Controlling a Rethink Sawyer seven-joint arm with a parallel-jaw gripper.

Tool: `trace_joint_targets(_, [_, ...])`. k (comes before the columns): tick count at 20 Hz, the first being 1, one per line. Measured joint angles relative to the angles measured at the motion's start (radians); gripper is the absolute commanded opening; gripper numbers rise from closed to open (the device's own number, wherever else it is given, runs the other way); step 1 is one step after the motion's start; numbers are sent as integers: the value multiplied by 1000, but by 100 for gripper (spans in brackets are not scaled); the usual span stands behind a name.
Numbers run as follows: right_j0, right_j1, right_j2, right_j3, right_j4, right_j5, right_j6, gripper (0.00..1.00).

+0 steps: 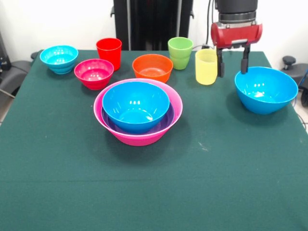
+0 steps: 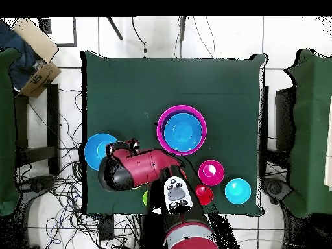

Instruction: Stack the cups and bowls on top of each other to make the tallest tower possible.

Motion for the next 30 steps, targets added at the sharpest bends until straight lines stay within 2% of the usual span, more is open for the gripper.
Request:
trace_joint_targets(12, [15, 52, -49, 0, -19, -51, 0, 100])
trace_joint_targets(25, [157, 107, -142, -4, -18, -71, 0, 100])
trace_joint_targets(30, [188, 108, -153, -12, -18, -71, 0, 100])
